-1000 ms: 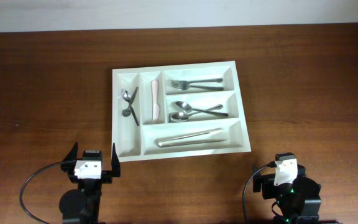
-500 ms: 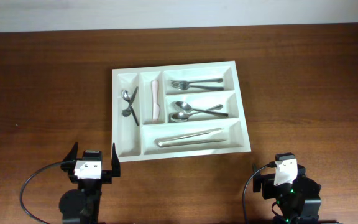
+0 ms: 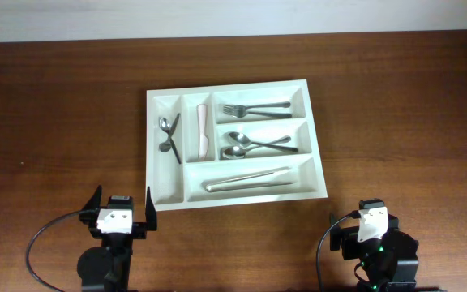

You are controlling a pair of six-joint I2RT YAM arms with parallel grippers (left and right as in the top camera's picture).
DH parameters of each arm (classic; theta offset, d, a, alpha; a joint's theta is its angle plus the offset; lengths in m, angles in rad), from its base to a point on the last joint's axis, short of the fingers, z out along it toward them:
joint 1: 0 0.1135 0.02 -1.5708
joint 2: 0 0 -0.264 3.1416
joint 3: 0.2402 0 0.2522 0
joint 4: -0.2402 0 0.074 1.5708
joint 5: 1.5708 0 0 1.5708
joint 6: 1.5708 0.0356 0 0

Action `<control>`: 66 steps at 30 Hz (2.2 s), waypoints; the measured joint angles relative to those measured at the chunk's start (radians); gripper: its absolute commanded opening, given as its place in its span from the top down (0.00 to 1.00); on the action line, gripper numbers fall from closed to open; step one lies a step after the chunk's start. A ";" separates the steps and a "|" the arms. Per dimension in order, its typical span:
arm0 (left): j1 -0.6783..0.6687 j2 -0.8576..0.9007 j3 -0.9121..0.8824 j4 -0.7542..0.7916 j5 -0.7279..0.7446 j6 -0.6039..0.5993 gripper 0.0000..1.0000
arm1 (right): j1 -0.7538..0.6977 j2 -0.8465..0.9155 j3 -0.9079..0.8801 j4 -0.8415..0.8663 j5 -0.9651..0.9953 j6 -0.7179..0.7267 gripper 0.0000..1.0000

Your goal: Pack container

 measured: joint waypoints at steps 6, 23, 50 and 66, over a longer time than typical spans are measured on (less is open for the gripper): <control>0.000 0.000 0.000 0.000 0.000 0.000 0.01 | 0.000 0.000 0.000 0.000 0.023 0.000 0.01; 0.000 0.000 0.000 0.000 0.000 0.000 0.01 | 0.000 0.000 0.000 0.000 0.029 0.000 0.01; 0.000 0.000 0.000 0.000 0.000 0.000 0.01 | 0.000 0.000 0.000 0.000 0.029 0.000 0.01; 0.000 0.000 0.000 0.000 0.000 0.000 0.01 | 0.000 0.000 0.000 0.000 0.029 0.000 0.01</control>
